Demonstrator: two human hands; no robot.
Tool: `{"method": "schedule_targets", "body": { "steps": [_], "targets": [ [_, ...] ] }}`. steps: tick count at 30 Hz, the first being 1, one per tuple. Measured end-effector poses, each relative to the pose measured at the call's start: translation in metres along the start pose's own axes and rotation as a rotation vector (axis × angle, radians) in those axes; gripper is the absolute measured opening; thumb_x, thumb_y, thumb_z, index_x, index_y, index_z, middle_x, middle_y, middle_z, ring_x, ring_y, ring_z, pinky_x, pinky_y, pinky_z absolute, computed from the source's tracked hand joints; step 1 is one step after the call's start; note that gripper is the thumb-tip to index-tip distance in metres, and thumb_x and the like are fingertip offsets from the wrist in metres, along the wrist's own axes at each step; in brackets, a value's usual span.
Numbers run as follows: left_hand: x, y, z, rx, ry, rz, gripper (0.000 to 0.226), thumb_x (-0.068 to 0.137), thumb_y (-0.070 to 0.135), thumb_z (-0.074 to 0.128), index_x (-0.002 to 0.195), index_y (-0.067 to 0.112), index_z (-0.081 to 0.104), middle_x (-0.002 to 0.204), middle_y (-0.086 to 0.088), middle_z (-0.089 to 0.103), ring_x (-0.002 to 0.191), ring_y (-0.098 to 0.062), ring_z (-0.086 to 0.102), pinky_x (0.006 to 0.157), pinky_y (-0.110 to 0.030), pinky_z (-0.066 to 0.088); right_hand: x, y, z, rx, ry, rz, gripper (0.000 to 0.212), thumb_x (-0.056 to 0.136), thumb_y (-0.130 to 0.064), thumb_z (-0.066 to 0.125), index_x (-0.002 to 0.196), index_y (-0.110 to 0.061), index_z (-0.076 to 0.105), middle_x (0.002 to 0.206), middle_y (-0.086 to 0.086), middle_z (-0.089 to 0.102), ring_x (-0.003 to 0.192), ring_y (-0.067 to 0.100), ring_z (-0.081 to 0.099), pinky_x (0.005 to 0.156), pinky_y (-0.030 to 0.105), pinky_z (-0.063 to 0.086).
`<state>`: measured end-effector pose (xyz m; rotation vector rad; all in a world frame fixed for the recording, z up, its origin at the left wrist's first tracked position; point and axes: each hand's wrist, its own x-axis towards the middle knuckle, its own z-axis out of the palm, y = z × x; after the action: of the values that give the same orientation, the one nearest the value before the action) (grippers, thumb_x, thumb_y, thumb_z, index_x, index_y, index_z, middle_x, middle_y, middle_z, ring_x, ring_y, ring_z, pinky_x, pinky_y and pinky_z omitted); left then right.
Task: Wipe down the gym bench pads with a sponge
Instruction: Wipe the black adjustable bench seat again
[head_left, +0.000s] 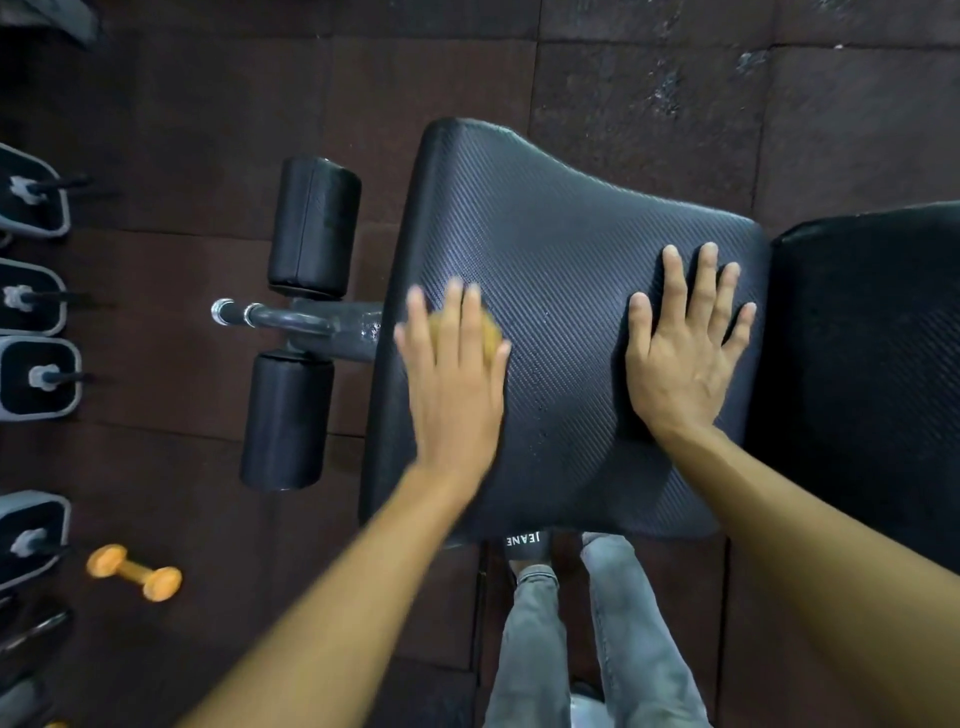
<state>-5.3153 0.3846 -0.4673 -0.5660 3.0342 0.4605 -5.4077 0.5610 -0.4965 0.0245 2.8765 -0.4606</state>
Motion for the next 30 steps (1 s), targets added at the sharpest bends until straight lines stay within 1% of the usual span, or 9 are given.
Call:
{"method": "schedule_targets", "body": {
  "steps": [2,6,10,13,17,19,22,25,30],
  "targets": [
    [0.067,-0.003,0.001,0.069,0.006,0.091,0.058,0.103,0.04,0.036,0.152,0.01,0.027,0.161,-0.009,0.023,0.15,-0.038,0.007,0.12,-0.057,0.013,0.0,-0.001,0.001,-0.01,0.007,-0.002,0.057,0.105,-0.05,0.021,0.158,-0.033,0.008,0.167,-0.001,-0.003,0.154,0.022,-0.007,0.123,0.05,-0.004],
    [0.129,-0.006,-0.005,0.041,-0.008,0.05,0.057,0.103,0.038,0.037,0.152,0.011,0.028,0.16,-0.007,0.026,0.15,-0.035,0.009,0.121,-0.054,0.011,0.0,0.0,0.002,-0.02,0.015,-0.011,0.057,0.104,-0.05,0.02,0.158,-0.033,0.008,0.167,-0.002,-0.004,0.154,0.021,-0.008,0.123,0.049,-0.005],
    [0.024,-0.014,-0.001,0.097,0.027,0.418,0.05,0.098,0.03,0.051,0.143,0.008,0.046,0.148,-0.011,0.047,0.142,-0.039,0.032,0.117,-0.056,0.021,0.0,-0.001,0.001,-0.007,0.013,-0.01,0.057,0.104,-0.05,0.021,0.158,-0.034,0.009,0.167,-0.002,-0.002,0.154,0.021,-0.007,0.123,0.05,-0.004],
    [-0.087,-0.019,0.002,0.124,-0.081,0.664,0.048,0.1,0.029,0.053,0.143,0.009,0.047,0.151,-0.008,0.044,0.143,-0.037,0.031,0.115,-0.057,0.028,-0.001,0.0,0.0,-0.007,0.016,-0.009,0.057,0.104,-0.051,0.021,0.158,-0.034,0.01,0.167,-0.002,-0.001,0.154,0.021,-0.006,0.123,0.05,-0.003],
    [-0.076,-0.029,0.001,0.185,-0.155,0.873,0.052,0.102,0.036,0.049,0.147,0.012,0.041,0.156,-0.006,0.036,0.145,-0.034,0.028,0.114,-0.053,0.033,-0.001,0.0,-0.002,0.015,0.013,-0.018,0.057,0.104,-0.05,0.023,0.157,-0.033,0.012,0.167,-0.002,0.0,0.154,0.021,-0.005,0.123,0.05,-0.003],
    [-0.017,-0.026,0.001,0.241,-0.09,0.825,0.054,0.099,0.035,0.05,0.146,0.009,0.043,0.153,-0.011,0.039,0.142,-0.038,0.033,0.111,-0.055,0.035,0.0,0.001,-0.001,0.02,0.011,-0.022,0.057,0.104,-0.051,0.023,0.157,-0.033,0.011,0.167,-0.003,-0.001,0.154,0.021,-0.006,0.123,0.05,-0.004],
    [0.079,-0.017,-0.002,0.162,-0.03,0.441,0.057,0.099,0.036,0.045,0.148,0.009,0.036,0.158,-0.012,0.031,0.147,-0.04,0.019,0.116,-0.055,0.021,0.0,0.002,-0.001,0.01,0.01,-0.023,0.058,0.104,-0.051,0.023,0.158,-0.034,0.011,0.167,-0.003,-0.002,0.154,0.02,-0.006,0.123,0.048,-0.005],
    [0.103,0.014,0.002,0.088,0.008,0.1,0.055,0.102,0.038,0.036,0.151,0.012,0.031,0.161,-0.007,0.024,0.15,-0.035,0.008,0.121,-0.054,0.01,0.002,0.004,-0.004,0.042,-0.003,-0.028,0.057,0.104,-0.051,0.027,0.157,-0.034,0.013,0.167,-0.003,-0.001,0.154,0.02,-0.005,0.122,0.045,-0.006],
    [-0.051,0.065,0.037,0.09,-0.003,0.46,0.055,0.097,0.028,0.051,0.146,0.007,0.041,0.153,-0.013,0.039,0.144,-0.039,0.027,0.116,-0.058,0.025,0.003,0.025,-0.023,0.078,-0.11,-0.136,0.055,0.105,-0.046,0.031,0.157,-0.038,0.014,0.167,-0.007,0.0,0.154,0.016,-0.004,0.122,0.039,-0.001]
  ]
}}
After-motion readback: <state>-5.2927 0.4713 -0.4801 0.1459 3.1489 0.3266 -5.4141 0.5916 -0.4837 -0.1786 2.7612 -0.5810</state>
